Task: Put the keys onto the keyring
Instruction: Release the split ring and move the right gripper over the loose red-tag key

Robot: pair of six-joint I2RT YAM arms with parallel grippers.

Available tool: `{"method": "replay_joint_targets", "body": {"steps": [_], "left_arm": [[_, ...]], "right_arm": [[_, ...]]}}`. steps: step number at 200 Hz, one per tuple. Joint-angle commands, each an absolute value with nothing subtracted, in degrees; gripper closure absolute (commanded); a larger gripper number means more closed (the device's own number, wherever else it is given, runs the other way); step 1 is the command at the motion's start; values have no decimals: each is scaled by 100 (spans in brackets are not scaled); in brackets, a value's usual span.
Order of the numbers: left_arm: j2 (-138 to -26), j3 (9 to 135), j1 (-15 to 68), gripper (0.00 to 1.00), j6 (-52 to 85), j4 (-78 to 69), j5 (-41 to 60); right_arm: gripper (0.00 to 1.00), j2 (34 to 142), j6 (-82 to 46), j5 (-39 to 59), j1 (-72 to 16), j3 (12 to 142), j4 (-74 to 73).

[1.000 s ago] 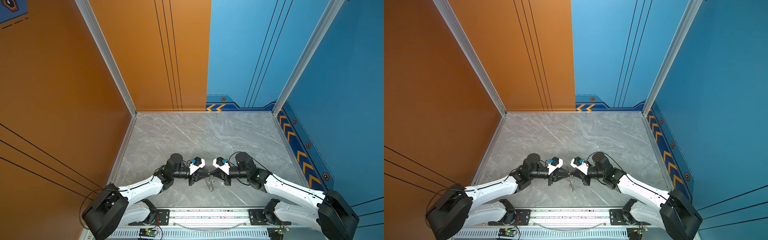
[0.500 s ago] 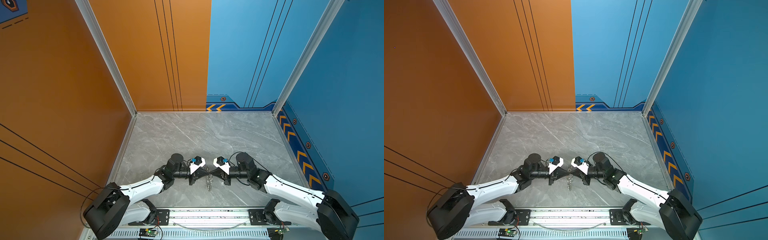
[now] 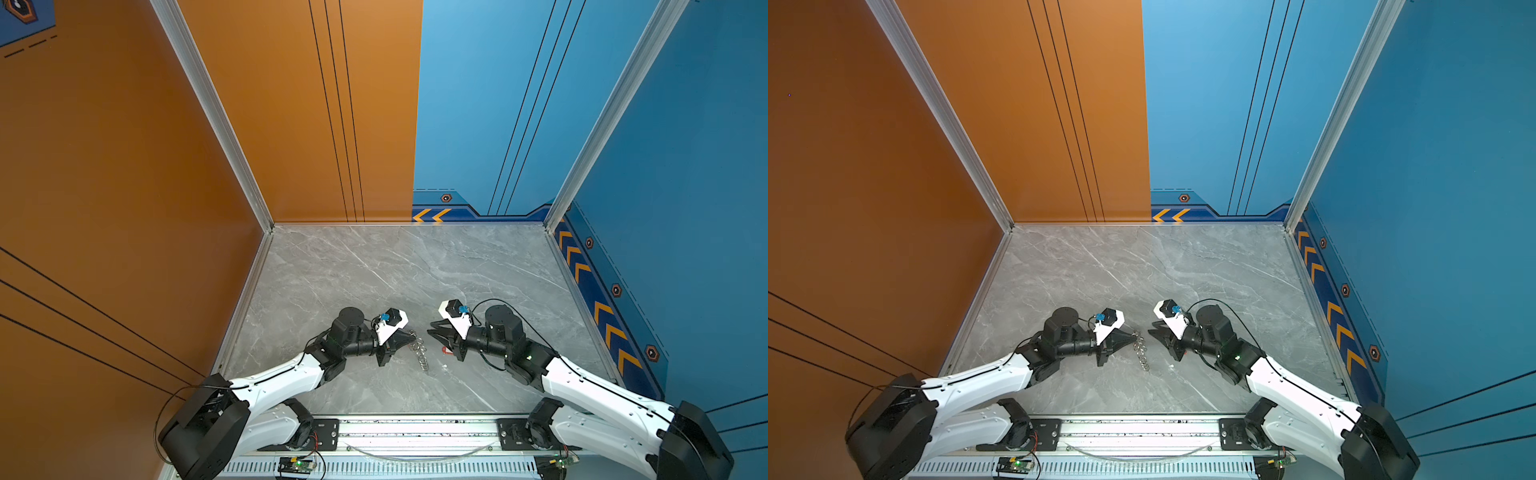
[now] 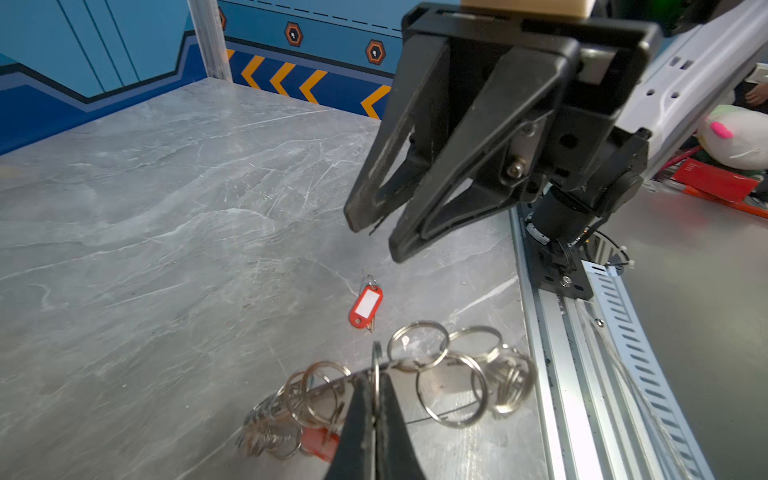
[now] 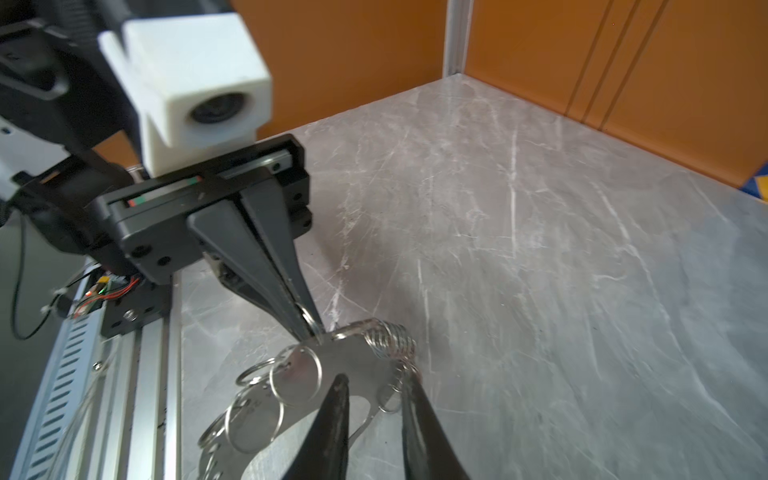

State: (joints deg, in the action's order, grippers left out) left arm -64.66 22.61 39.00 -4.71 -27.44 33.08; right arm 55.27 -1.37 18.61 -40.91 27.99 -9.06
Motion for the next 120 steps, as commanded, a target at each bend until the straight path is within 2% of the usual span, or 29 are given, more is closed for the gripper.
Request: {"method": "replay_joint_targets", "body": {"steps": [1,41,78,120], "left_arm": [[-6192,2258,3875,100,-559,-2673,2834],[-6194,2291,3926,100,-536,-2628,2830],[-6255,2305,3981,100,-571,-2626,2832],[-6310,2320,4005,100,-580,-2628,2815]], "right_arm": [[74,5567,-1520,93,-4063,3177,605],[74,5615,-3290,-990,-4084,3401,2243],[70,5843,-3436,-895,-4061,3393,2873],[66,6412,-4571,-897,-4347,3507,2792]]}}
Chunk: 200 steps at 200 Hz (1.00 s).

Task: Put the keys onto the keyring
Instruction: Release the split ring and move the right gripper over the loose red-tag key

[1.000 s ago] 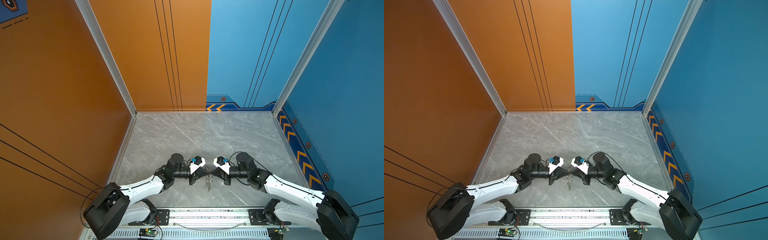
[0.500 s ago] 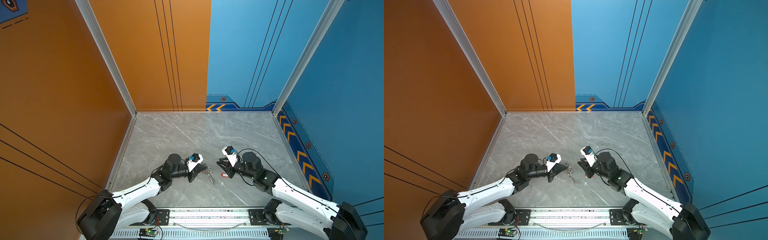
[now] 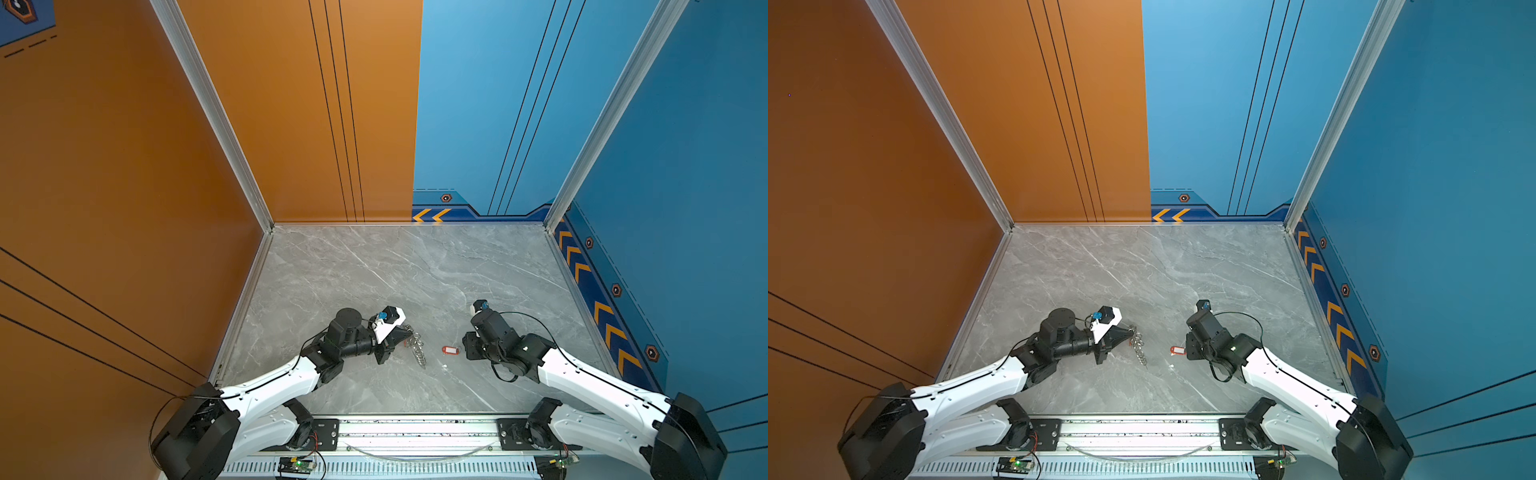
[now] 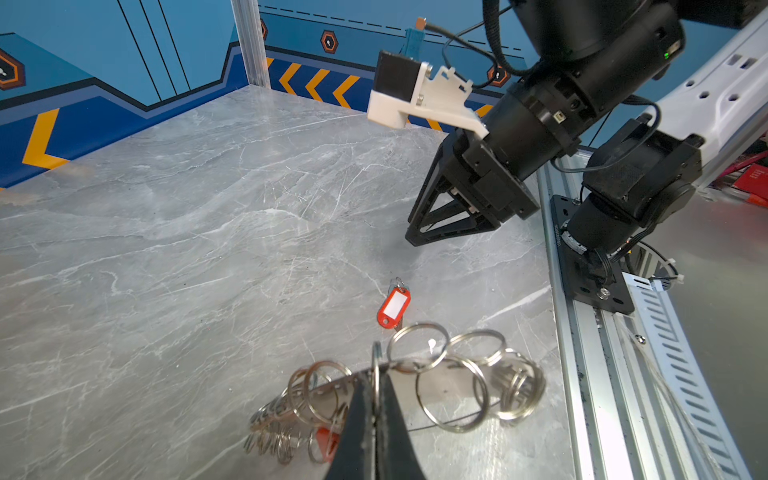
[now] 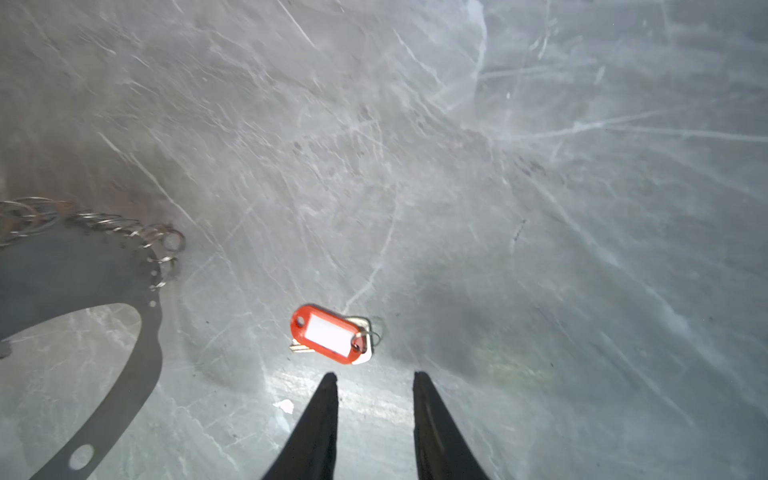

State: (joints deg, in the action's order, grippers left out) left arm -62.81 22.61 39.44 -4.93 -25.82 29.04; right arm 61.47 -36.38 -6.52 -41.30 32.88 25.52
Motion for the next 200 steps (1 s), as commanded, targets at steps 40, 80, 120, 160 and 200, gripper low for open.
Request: {"method": "replay_joint_targets", "body": {"steps": [40,80,120,160,200], "left_arm": [[-6311,2327,4023,100,-580,-2623,2814],[-6293,2314,4043,100,-582,-2621,2787],[-6304,2312,4052,100,-582,-2630,2787],[-6357,2331,4061,100,-571,-2628,2779],[-6371,2336,4065,100,-576,-2625,2760]], "right_arm": [[62,7108,-5344,-1576,-4777,3691,2549],[57,7896,-5567,-2020,-4895,4097,2626],[58,8310,-5580,-2188,-4896,4262,2632],[59,8614,-5581,-2163,-4905,4308,2681],[61,8802,-5568,-2046,-4902,4359,2720]]}}
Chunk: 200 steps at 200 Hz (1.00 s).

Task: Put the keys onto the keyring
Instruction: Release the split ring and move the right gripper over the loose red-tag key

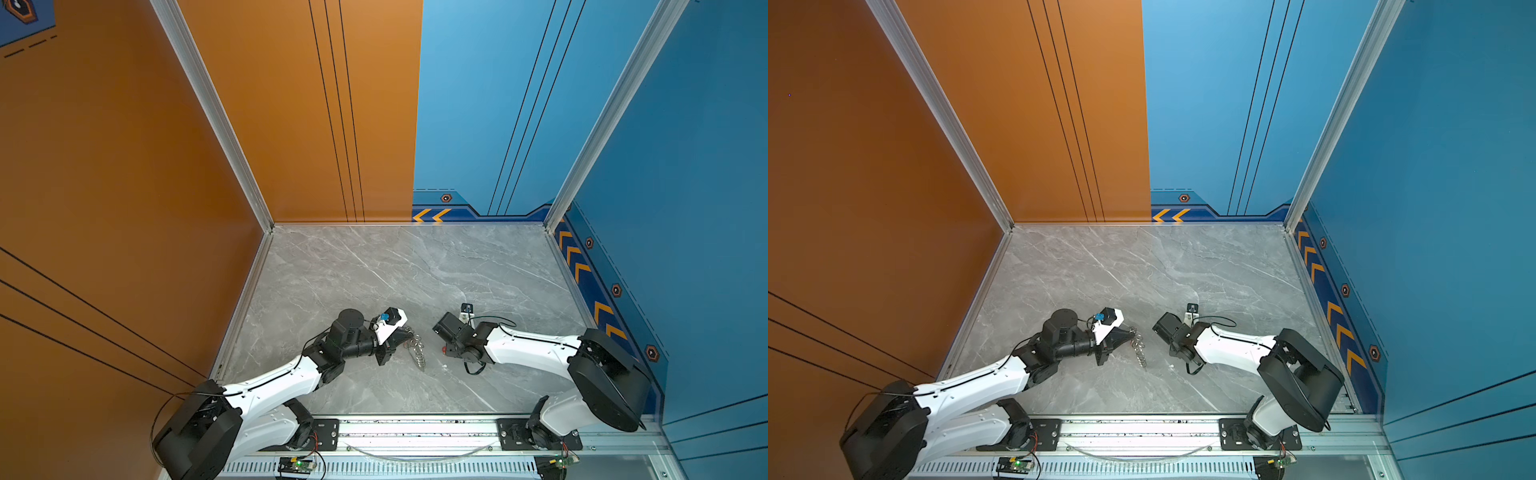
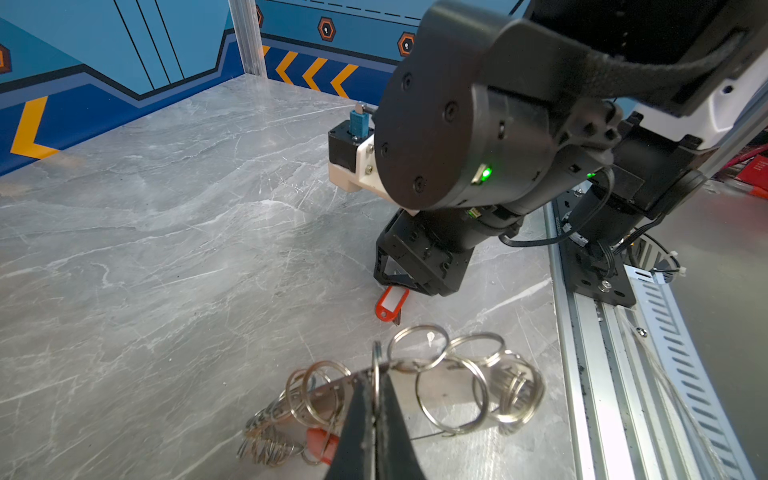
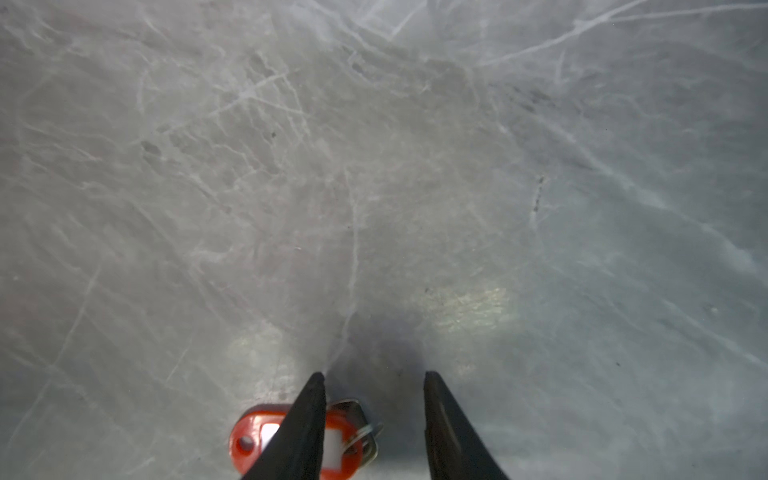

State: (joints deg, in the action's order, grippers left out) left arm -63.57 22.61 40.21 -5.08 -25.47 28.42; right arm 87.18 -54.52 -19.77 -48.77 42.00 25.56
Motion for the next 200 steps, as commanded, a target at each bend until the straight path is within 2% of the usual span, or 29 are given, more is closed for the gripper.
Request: {"method": "replay_joint_targets", "body": {"steps": [1,91,132,156,200], "left_arm": [[-6371,2332,4067,100,-573,-2631,2760],[-6442,2348,4066,100,-563,-2625,2711],[-6477,2364,4069,100,-565,-2622,2696],[-6494,2360,4069,100,-564,-2625,2687],[-6506,2370,4065,100,-565,-2620,2665]], "right_arm": [[61,8800,-5566,-2038,-4899,4359,2722],[73,8589,-5710,-2205,-5164,4315,3212],[72,8507,-5814,-2232,-5298,4324,3355],[71,8228,-5643,-2119,-5365,4209,3353],[73,7590,-5025,-1325,-5295,3930,3078]]}}
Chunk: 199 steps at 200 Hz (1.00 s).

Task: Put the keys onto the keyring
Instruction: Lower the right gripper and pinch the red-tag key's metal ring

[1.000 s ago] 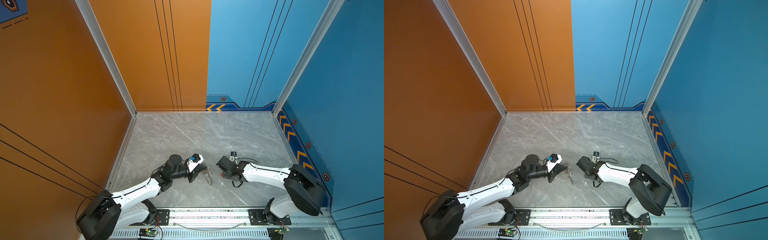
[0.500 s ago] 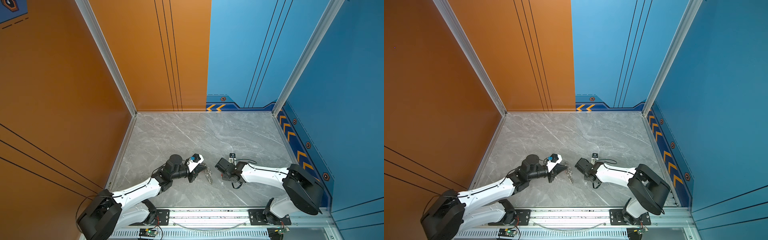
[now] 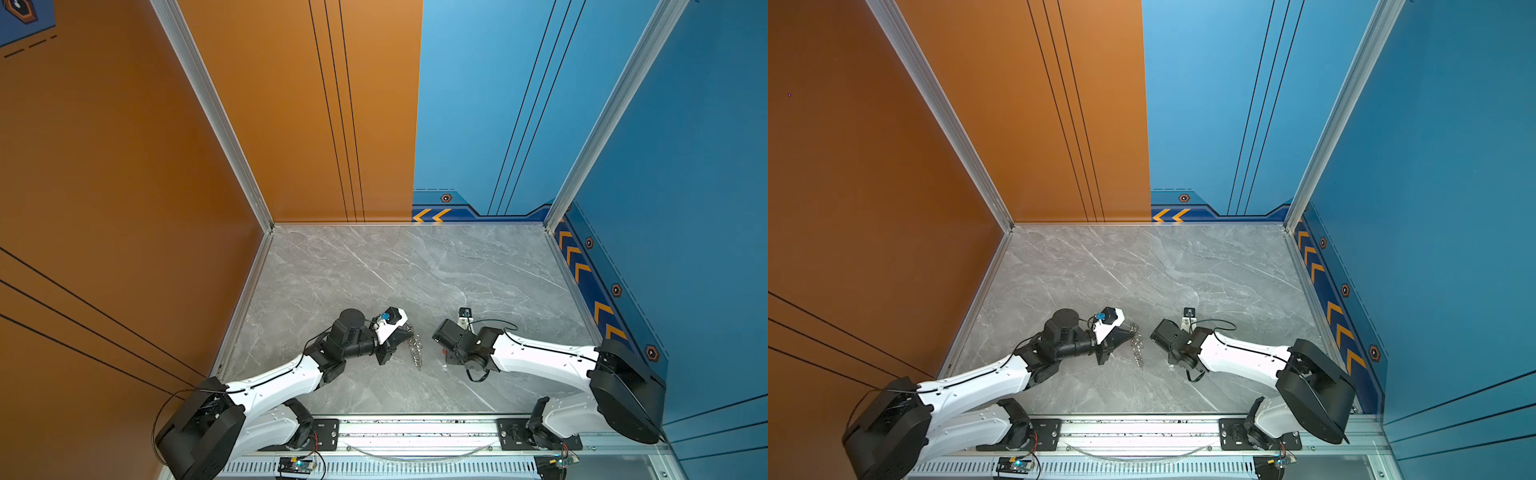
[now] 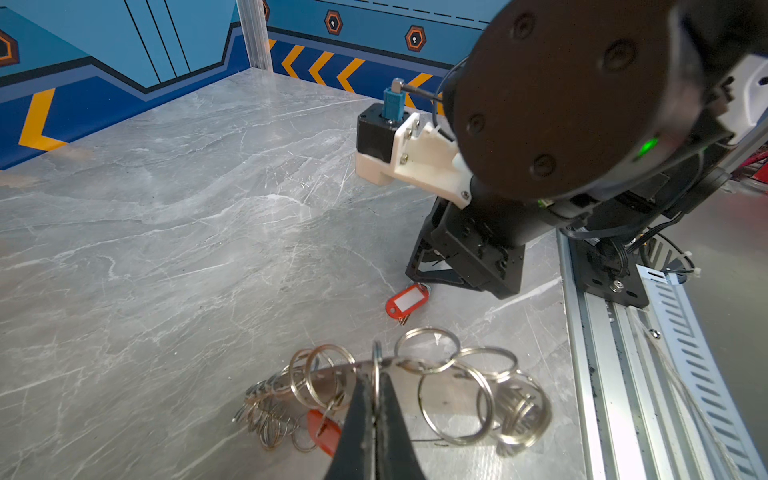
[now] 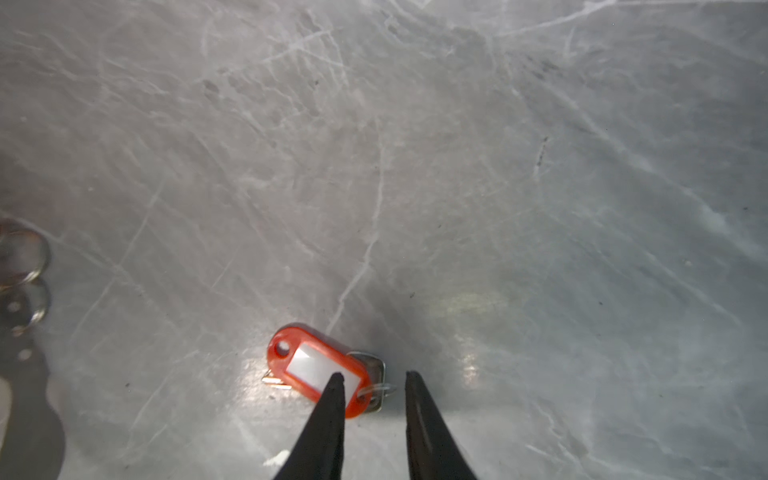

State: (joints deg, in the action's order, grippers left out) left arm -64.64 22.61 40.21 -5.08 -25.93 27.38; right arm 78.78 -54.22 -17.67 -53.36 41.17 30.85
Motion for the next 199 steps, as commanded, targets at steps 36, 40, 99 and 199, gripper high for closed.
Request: {"method": "replay_joint_targets", "body": {"steps": [36,40,99,199], "left_arm": [[-6530,2374,4069,100,-563,-2619,2665],[-6538,2369,4068,100,-565,-2624,2666],[-6582,2384,4068,100,-563,-2626,2657],[-6647,2407,4069,100,-572,-2623,2629]], "right_arm": [[62,7544,-4579,-962,-4901,3862,3085],[61,7564,-4596,-924,-4898,3878,3077],[64,7785,-4950,-789,-5065,3799,2982],[55,8244,-4065,-402,-4856,3960,2490]]}}
